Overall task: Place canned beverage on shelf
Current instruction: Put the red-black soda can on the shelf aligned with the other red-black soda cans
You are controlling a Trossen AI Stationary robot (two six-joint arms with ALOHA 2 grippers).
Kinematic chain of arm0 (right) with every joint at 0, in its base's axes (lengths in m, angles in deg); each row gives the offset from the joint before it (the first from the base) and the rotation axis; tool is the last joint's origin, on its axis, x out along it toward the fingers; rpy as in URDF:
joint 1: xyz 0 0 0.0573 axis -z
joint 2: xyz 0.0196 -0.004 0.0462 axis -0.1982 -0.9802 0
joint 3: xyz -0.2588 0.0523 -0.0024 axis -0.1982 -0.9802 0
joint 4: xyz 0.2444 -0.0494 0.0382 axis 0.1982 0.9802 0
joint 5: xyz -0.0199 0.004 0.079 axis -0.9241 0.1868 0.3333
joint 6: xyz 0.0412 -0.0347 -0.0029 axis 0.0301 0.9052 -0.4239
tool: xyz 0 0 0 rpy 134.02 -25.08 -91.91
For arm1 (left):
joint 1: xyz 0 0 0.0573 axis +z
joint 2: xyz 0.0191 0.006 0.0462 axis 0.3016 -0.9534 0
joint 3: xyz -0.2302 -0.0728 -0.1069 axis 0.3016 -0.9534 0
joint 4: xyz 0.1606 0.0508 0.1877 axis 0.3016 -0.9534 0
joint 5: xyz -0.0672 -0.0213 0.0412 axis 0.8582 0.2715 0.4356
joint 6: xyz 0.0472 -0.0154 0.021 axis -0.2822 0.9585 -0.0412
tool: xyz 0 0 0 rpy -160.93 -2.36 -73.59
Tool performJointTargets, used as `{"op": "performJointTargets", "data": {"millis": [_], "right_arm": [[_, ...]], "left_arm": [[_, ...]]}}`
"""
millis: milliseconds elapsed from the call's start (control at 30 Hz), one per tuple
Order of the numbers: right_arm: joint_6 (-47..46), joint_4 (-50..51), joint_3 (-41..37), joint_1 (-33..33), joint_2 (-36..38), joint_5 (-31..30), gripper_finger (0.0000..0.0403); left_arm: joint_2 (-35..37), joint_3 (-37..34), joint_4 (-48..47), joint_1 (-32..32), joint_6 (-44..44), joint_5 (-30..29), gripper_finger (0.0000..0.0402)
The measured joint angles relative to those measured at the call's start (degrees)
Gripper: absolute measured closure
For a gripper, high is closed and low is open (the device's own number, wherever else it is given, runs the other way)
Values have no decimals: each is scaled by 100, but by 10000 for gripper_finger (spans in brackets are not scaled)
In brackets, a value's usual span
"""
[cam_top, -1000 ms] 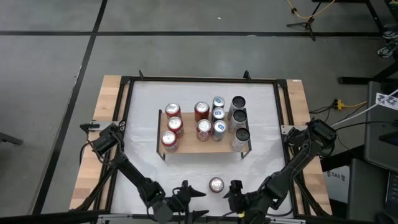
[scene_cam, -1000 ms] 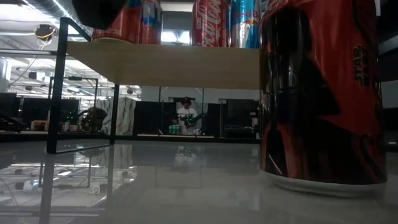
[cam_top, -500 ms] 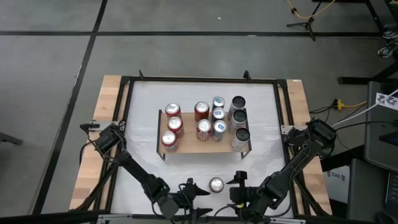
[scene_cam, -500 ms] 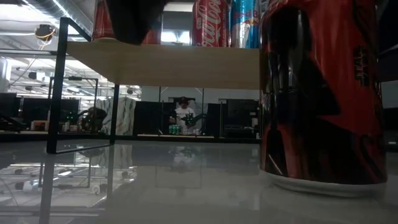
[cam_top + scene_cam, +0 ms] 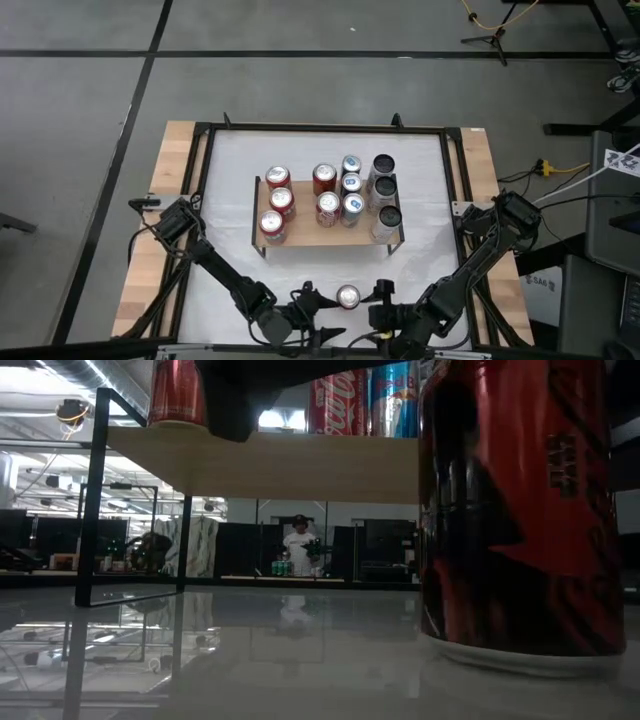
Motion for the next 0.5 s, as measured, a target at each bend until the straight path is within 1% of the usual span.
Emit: {"op": "performJointTargets", "data": {"millis": [200,367,500], "right_arm": [[51,-126,0,-1,0,182,11],[65,-282,0,5,2,217,11],[65,-372,0,5,4,295,11]], "left_arm": [[0,0,-52,2,-84,-358,82],[0,0,-51,6,-196,-501,82],[-2,0,-50,7,-258,-506,82]]}}
